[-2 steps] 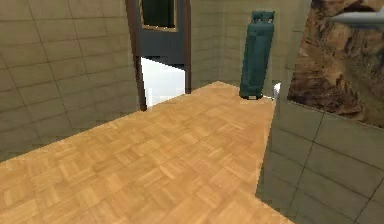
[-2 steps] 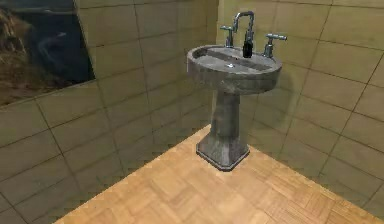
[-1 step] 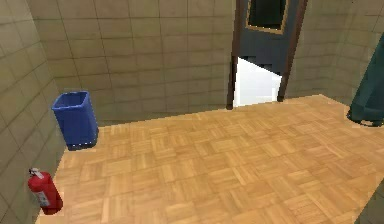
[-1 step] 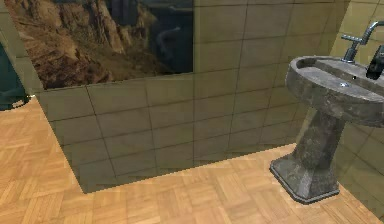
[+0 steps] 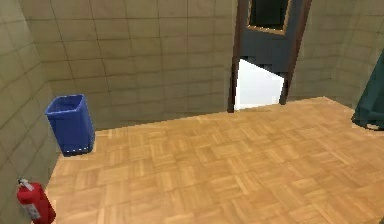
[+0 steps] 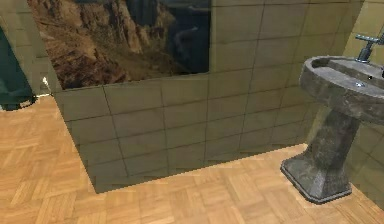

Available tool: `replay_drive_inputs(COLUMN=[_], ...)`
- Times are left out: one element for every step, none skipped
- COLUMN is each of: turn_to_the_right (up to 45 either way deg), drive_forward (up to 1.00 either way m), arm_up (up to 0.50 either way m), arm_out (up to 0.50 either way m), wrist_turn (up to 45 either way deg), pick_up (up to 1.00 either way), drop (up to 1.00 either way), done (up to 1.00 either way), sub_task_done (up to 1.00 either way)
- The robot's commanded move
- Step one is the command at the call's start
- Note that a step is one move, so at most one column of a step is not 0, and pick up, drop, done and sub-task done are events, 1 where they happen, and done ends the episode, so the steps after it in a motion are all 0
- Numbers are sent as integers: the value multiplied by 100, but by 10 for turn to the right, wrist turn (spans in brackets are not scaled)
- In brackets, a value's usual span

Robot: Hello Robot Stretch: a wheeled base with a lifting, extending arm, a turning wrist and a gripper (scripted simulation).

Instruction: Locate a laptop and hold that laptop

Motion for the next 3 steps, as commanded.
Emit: replay_drive_inputs(turn_to_the_right=[210,30,450], drive_forward=[0,0,0], arm_up=[0,0,0], arm_out=[0,0,0], wrist_turn=[0,0,0], pick_up=[0,0,0], drop=[0,0,0], done=[0,0,0], sub_task_done=[0,0,0])
